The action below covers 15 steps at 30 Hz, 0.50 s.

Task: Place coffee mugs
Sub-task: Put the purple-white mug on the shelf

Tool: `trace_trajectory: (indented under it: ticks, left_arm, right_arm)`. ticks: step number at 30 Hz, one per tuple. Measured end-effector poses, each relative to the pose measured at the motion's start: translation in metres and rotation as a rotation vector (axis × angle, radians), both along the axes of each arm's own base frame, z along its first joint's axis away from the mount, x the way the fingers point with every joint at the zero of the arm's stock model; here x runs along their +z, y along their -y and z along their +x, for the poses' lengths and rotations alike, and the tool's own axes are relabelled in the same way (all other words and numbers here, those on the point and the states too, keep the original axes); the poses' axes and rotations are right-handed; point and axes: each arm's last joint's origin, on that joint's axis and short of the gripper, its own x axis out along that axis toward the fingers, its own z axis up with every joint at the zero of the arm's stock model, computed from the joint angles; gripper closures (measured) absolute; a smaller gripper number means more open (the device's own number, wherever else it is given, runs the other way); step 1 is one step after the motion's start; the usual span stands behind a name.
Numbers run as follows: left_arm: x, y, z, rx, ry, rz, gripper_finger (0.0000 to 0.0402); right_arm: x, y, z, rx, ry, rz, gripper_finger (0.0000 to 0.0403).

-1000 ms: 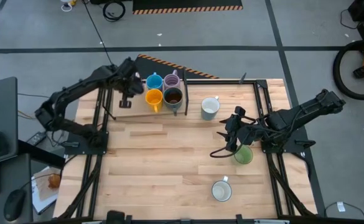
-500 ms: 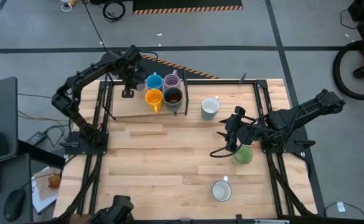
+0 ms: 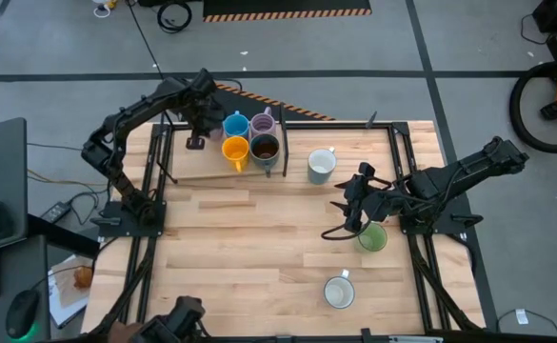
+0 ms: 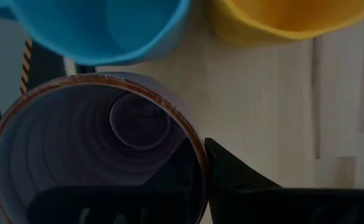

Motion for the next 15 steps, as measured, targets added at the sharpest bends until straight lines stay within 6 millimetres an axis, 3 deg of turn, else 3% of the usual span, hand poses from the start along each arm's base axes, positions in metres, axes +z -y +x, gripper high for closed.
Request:
trace_trajectory:
  ticks: [15]
  left_arm:
    - [-0.014, -0.007, 0.001, 0.041, -0.031, -0.043, 0.0380]
  right_arm:
    - [0.000, 0.000, 0.000, 0.001, 0.007, 0.002, 0.0174]
